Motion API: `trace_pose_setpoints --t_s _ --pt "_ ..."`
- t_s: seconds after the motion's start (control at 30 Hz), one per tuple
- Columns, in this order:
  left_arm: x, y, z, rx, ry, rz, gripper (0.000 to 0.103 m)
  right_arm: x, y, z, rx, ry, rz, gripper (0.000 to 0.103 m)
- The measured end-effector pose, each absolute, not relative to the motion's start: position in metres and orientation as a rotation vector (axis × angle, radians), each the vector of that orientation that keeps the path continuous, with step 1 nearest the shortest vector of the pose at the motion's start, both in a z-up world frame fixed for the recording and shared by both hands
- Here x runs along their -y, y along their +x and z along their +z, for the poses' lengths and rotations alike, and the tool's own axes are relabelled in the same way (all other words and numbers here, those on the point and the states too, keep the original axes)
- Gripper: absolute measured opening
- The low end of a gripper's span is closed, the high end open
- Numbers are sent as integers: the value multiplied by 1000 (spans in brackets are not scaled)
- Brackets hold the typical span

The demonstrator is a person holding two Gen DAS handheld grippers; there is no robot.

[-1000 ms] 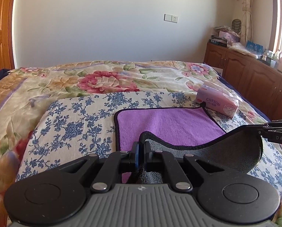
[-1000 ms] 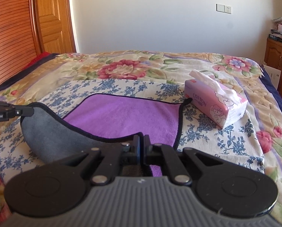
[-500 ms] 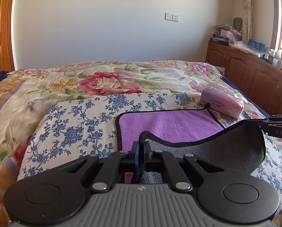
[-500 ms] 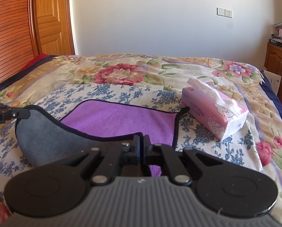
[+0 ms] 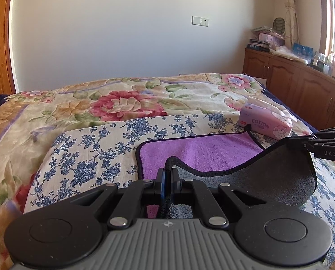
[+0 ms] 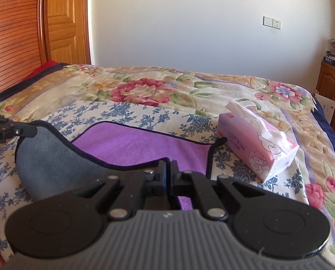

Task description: Fold towel

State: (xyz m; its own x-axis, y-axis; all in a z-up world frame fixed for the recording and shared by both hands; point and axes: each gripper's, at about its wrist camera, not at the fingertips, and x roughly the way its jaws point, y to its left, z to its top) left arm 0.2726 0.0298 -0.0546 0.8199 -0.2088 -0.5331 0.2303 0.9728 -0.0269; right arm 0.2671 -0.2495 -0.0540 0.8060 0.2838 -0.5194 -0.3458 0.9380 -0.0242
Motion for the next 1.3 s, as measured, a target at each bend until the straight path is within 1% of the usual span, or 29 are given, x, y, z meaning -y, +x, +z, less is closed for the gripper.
trace_pose_setpoints --t_s 0.77,1.3 --pt "-29 308 -62 -559 54 -237 6 254 293 -54 -501 -125 321 4" --pt "-24 324 -46 -514 53 -240 6 256 308 -46 -456 -105 327 4"
